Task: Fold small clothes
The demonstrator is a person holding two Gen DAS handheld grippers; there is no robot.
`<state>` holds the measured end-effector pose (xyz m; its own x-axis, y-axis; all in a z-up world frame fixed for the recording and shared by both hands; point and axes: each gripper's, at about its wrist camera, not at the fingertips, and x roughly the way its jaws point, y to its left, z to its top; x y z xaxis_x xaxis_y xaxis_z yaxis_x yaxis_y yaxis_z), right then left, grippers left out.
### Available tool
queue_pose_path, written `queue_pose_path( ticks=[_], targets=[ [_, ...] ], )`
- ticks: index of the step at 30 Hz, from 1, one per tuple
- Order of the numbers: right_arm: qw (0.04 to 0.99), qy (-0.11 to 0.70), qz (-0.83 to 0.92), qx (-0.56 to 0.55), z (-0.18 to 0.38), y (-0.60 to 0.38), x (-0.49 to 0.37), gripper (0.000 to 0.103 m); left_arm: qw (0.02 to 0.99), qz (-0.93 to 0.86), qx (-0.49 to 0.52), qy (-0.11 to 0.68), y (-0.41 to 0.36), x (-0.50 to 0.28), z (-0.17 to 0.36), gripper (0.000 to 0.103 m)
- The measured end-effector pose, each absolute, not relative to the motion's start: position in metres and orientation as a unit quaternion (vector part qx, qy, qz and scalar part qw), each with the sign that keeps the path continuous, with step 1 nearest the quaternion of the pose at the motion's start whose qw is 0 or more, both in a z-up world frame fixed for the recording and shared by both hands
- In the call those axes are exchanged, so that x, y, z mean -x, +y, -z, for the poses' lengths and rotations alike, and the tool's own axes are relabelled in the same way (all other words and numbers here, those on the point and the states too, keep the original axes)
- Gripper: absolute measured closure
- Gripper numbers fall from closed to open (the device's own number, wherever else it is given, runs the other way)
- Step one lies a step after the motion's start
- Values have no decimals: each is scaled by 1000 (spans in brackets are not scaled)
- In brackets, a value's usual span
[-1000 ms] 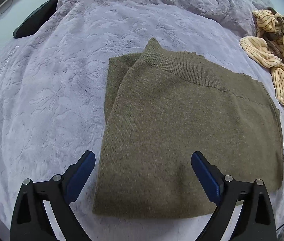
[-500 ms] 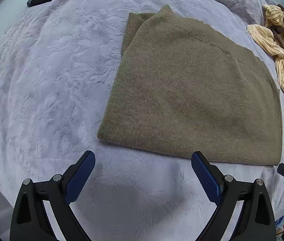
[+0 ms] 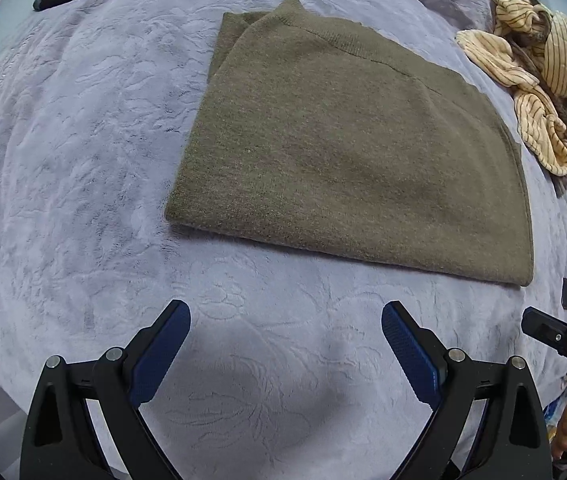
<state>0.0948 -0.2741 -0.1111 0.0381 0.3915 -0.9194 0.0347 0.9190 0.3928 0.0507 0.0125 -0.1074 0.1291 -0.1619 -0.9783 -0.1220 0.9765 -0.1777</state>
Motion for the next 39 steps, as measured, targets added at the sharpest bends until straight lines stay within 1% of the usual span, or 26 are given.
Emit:
queue_pose_path(
  ticks=[7, 14, 24, 31, 35, 39],
  targets=[
    [697, 690, -121, -153, 111, -241, -84, 23, 736, 32, 145, 660, 24, -51, 111, 6],
    [699, 689, -94, -167, 106, -212, -76, 23, 734, 46, 117, 667, 33, -59, 120, 6],
    [701, 691, -79, -159, 101, -178, -80, 23, 738, 64, 125, 660, 59, -73, 121, 6],
    [701, 694, -72, -148, 97, -171, -84, 23, 727, 76, 169, 662, 72, -81, 132, 6],
    [700, 696, -64, -148, 98, -173, -83, 23, 709, 85, 230, 661, 83, -88, 146, 6],
    [695, 700, -60, -149, 101, -175, -83, 23, 703, 100, 282, 645, 91, -92, 153, 6]
  ],
)
